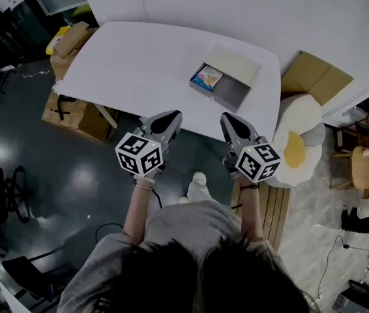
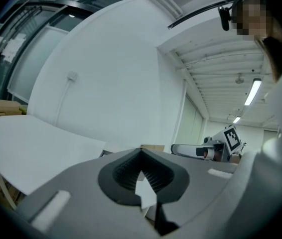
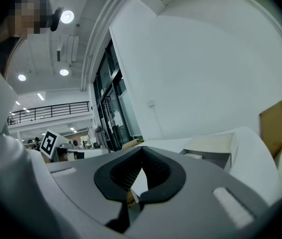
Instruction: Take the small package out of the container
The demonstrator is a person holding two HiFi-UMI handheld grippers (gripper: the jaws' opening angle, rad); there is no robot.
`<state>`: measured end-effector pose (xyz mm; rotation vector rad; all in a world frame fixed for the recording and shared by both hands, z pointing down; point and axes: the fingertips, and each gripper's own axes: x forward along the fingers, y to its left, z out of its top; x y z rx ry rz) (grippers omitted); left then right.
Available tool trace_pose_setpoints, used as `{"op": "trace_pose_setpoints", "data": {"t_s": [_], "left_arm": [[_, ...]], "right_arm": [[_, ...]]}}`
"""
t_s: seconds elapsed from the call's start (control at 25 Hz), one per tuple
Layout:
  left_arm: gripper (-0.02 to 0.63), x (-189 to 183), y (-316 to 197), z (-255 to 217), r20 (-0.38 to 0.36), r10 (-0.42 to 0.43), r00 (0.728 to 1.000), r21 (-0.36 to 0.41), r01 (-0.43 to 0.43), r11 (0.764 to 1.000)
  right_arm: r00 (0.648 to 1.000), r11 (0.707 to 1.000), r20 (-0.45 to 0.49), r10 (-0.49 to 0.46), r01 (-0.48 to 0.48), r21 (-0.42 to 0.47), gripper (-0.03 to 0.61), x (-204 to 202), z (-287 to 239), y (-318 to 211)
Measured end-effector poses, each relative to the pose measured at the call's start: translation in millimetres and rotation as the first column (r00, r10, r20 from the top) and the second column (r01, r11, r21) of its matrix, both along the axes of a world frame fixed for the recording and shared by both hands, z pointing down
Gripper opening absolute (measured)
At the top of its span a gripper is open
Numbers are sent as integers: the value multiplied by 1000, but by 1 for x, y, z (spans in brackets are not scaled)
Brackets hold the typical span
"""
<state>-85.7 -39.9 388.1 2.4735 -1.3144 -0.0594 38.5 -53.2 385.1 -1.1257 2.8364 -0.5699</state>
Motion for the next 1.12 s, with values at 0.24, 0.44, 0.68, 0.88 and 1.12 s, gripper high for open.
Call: {"op": "trace_pose_setpoints", "data": {"t_s": [0.24,0.44,0.68,0.88,1.12], "left_arm": [[-11,2,-41,4,16,-9,1000,-7,9,1000],[-11,7,-68,10,13,-11,1000,-21,12,1000],[-11,12,-96,18,8,-15,1000,-33,15,999],[-11,17,-120,21,9,-2,1000,-32,2,999],[-11,21,-143,30,8,-6,1000,-43,7,999]], "right_arm": [[1000,1000,16,-18,18,-2,12,-1,3,-45],[999,1000,24,-27,27,-12,12,0,5,-75],[999,999,25,-34,34,-22,12,4,12,-101],[999,998,28,-45,46,-31,12,7,15,-125],[998,998,34,-51,52,-40,12,6,21,-148]]}}
